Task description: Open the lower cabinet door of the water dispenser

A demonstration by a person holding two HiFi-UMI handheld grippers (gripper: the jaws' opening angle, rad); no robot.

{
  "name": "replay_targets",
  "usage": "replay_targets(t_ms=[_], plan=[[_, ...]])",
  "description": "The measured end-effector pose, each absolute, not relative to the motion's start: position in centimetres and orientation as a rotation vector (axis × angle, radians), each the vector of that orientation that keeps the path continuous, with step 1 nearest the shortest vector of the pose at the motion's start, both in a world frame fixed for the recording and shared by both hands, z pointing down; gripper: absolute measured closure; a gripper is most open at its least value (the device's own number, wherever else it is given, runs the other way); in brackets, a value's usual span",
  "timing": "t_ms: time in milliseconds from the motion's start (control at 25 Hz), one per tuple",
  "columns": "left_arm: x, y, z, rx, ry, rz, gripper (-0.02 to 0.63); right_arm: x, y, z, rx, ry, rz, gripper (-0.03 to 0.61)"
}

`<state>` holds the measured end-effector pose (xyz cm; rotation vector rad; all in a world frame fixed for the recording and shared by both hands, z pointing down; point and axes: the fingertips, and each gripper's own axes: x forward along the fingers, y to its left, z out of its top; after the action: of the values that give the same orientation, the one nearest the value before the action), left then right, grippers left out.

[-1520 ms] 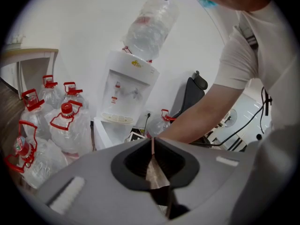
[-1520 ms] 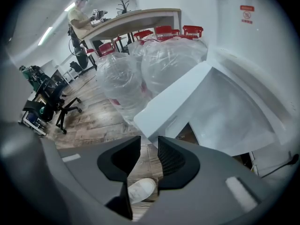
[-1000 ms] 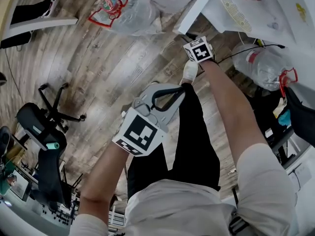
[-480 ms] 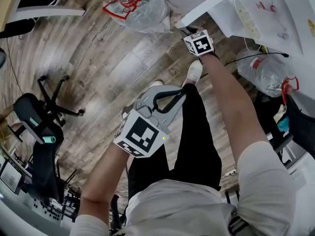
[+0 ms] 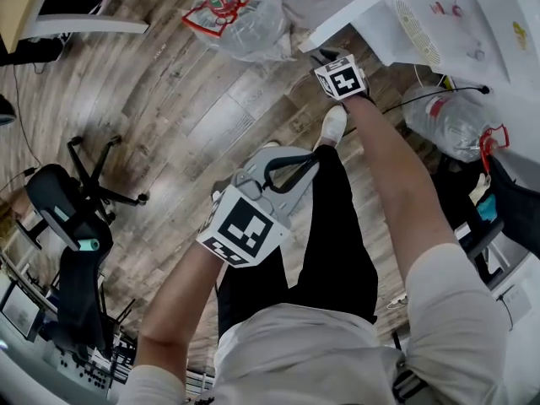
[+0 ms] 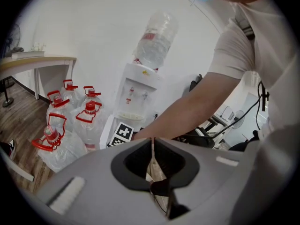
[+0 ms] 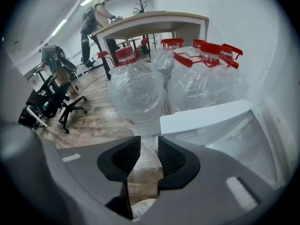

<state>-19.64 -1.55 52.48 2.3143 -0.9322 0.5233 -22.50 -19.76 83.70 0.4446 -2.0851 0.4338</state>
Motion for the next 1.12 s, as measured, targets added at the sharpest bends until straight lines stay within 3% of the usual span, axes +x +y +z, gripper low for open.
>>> replay_targets(t_ms=[480,1120], plan=[[-15.9,0.5,41.6,2.551,-0.696,0.508,0.555,-15.6,-12.7,66.6,0.664,-2.235,0.604,0.465],[-14.6,6.5,30.8,2.695,-0.485,0.56,0.555,-3.9,5.1,35.9,1.134,-2.437,0.628,0.549]])
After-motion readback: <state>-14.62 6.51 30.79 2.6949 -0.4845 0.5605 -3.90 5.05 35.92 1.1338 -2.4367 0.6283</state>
